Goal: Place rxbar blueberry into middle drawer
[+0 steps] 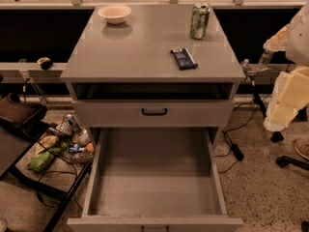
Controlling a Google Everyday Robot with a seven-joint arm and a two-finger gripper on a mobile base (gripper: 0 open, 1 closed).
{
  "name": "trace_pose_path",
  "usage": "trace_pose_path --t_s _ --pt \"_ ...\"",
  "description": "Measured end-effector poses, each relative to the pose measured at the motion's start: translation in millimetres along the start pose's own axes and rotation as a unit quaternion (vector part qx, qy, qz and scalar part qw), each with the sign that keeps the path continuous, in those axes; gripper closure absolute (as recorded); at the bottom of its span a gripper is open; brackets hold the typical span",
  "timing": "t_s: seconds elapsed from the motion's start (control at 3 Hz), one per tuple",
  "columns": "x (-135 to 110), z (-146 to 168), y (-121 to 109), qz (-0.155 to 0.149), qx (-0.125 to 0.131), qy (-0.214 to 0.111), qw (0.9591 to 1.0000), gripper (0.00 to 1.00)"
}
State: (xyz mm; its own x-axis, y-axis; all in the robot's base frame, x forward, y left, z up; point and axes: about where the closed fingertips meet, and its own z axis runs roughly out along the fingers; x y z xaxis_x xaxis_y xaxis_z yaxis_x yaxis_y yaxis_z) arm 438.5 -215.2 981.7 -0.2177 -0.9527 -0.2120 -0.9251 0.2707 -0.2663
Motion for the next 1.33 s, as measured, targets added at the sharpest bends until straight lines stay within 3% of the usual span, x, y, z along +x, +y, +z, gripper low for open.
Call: trace_pose_path --t_s 0.33,0.67,1.0,1.33 --pt "0 0 0 0.0 0.0 0.0 1.0 0.0" --pt "-8 15 -28 0.008 0.016 -0.034 0.9993 0.0" --pt "-30 37 -84 0.044 0.049 -0.077 0.9948 0.0" --pt "-55 48 -137 0.096 0.08 -0.084 0.9886 0.0"
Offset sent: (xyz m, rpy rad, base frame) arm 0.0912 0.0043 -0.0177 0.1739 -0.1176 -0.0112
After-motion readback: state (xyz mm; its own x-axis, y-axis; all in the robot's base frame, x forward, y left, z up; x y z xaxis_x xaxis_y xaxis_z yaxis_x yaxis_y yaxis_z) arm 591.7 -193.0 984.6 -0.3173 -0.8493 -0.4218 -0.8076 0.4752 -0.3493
